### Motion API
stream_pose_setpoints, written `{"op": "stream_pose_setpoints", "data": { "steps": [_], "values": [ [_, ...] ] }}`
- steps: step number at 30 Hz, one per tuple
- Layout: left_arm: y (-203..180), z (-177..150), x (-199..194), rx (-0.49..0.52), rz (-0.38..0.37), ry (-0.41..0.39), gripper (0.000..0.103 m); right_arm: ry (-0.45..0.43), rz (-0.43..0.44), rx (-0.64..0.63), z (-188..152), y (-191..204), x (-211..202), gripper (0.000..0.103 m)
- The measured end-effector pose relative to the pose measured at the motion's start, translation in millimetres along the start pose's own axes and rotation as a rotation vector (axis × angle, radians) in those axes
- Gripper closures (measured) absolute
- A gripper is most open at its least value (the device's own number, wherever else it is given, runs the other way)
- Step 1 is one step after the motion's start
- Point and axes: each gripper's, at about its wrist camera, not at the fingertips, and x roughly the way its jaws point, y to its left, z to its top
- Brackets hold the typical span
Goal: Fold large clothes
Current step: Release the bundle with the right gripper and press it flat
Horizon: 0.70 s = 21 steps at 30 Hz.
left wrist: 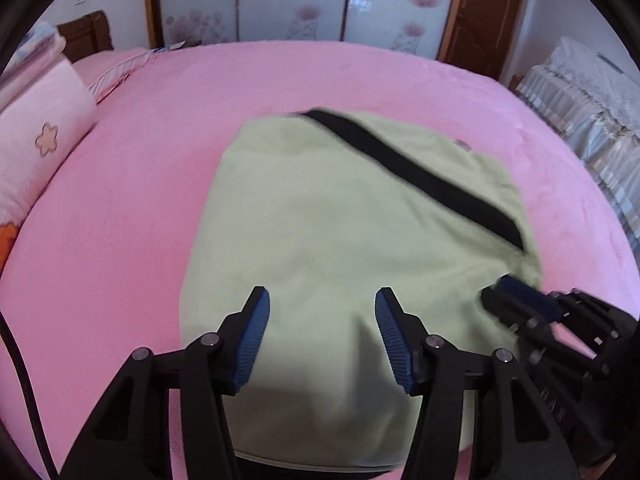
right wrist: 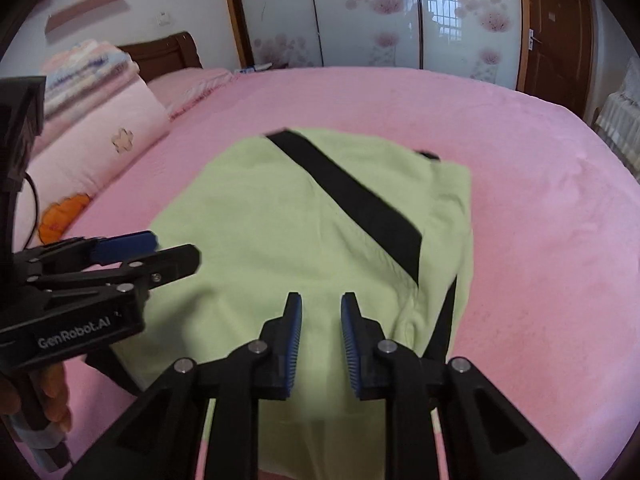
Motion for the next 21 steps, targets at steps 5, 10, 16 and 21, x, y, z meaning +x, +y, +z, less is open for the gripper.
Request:
{"op": "stream_pose_setpoints", "data": {
  "steps": [5,10,16,21],
  "values": [
    [4,-12,2,-0.009,-0.004,-0.023,0.053,0.054,0.037,0.11,-17,-52,21,0.103],
    [-4,-11,-7,0.0,0.0,-0.005,0.036,0.044,0.013,0.081,-12,-44,1,0.1],
    [-16,-13,-41,-0.039,-0.02,0.018,0.023,0.043,0.032,0.133,-10,-53,-41,0.097],
    [-40,-19,-89,-0.018,0.015,0.067,0.023,0.026,0.034,0.156,-12,-59,-99,0.09]
  ]
}}
